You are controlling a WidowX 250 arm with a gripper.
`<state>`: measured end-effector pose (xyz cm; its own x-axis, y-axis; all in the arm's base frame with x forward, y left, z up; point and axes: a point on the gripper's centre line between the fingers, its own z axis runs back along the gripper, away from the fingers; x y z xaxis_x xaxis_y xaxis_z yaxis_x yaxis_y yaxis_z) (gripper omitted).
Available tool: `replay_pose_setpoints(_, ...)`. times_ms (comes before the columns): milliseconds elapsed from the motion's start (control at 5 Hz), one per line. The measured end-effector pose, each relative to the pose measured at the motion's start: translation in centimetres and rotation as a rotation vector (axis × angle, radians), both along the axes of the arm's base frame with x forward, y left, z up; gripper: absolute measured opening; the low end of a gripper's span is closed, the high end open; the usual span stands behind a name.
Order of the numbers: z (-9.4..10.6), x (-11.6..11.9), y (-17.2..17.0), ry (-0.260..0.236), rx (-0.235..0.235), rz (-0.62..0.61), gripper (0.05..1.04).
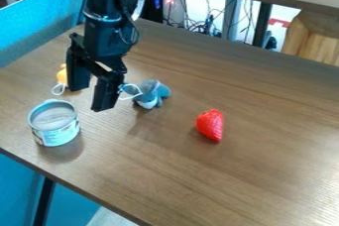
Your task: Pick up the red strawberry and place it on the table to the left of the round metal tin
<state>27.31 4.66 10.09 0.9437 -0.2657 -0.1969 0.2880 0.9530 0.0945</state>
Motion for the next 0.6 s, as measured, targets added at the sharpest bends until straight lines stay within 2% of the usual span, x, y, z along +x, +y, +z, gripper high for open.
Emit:
replay_pose_setpoints(200,-0.8,-0.2,0.0,0.024,-0.003,0.004,1.001)
replay_pose_setpoints(400,-2.8,-0.6,-4.0,-0.014,-0.014,0.052,1.001)
replay_pose_setpoints(600,-2.9,-0.3,-8.0,-0.155,-0.071,0.119,1.001)
